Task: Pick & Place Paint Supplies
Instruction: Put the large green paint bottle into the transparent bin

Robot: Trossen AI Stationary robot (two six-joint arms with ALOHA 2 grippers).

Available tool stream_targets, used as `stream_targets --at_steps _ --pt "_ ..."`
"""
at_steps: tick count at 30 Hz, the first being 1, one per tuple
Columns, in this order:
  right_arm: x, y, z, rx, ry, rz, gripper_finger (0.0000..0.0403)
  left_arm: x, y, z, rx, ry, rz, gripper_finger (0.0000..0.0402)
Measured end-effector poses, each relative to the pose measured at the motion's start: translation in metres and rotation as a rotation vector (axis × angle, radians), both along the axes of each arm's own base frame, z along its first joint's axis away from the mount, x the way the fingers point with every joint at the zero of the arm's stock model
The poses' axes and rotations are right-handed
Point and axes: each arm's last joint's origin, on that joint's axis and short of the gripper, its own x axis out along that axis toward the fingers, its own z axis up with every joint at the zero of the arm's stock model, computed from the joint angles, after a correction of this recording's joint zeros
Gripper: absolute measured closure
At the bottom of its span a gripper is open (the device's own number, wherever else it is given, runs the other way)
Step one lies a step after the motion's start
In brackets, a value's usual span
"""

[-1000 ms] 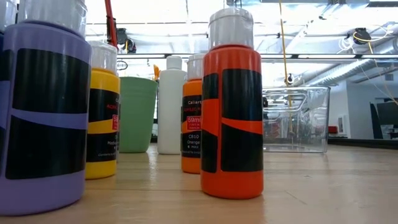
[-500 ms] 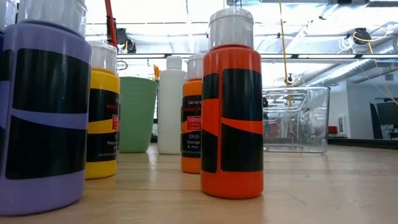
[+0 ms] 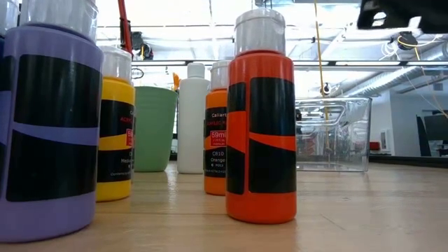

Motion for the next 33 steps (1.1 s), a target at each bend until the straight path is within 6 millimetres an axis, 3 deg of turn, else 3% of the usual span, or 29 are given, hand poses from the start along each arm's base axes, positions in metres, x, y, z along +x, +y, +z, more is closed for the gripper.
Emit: stream_targets --at_steps 6,14,18,22,33 --pt "0.017 -0.015 0.006 0.106 0.002 -0.115 0.0328 0.0 0.0 0.0 -0.004 -0.002 0.0 0.038" --pt "0.066 -0.011 0.032 0.053 -0.034 -0.172 0.0204 0.0 0.0 0.0 -0.013 -0.007 0.001 0.038" --pt "0.092 -0.017 0.042 0.096 -0.01 -0.258 0.0163 0.0 0.0 0.0 -0.002 -0.001 0.0 0.038" --pt "0.106 -0.025 0.036 0.156 0.051 -0.303 0.015 0.0 0.0 0.0 0.0 0.001 0.0 0.038" --pt "0.113 -0.03 0.022 0.205 0.147 -0.222 0.0155 0.0 0.0 0.0 0.0 0.002 0.0 0.038"
